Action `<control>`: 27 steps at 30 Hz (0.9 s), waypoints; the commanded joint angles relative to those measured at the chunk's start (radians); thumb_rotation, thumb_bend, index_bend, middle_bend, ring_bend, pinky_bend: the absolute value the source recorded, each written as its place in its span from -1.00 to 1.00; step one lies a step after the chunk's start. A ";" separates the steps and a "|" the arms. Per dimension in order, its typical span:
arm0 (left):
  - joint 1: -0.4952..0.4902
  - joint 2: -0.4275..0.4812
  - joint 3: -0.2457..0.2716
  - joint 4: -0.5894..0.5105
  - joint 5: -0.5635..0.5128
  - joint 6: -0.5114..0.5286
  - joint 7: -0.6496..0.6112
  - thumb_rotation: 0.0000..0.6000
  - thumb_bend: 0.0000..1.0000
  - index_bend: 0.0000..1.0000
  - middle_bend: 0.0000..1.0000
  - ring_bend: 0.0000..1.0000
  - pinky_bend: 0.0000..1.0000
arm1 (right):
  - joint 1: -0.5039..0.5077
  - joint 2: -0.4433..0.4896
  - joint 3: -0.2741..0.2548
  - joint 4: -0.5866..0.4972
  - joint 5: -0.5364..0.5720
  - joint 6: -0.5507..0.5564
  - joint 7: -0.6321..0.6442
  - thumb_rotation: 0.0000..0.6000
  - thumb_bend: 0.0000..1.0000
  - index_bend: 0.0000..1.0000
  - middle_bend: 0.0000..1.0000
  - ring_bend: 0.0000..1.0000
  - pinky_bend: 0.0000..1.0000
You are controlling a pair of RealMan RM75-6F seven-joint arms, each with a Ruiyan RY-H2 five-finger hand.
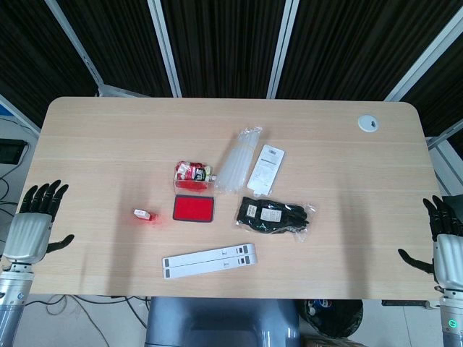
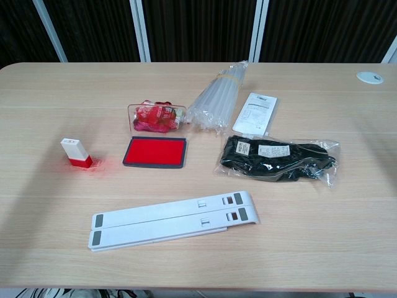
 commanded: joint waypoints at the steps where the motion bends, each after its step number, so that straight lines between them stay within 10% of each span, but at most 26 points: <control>1: 0.000 0.000 0.000 0.000 0.000 0.000 0.000 1.00 -0.91 -1.00 -1.00 -1.00 -1.00 | 0.000 0.000 0.000 -0.001 0.000 0.000 0.000 1.00 -1.00 -1.00 -1.00 -1.00 -0.65; 27: -0.018 -0.002 0.003 0.001 -0.021 -0.046 0.028 1.00 -0.91 -1.00 -1.00 -1.00 -1.00 | 0.003 -0.002 0.001 0.003 0.000 0.000 -0.019 1.00 -1.00 -1.00 -1.00 -1.00 -0.65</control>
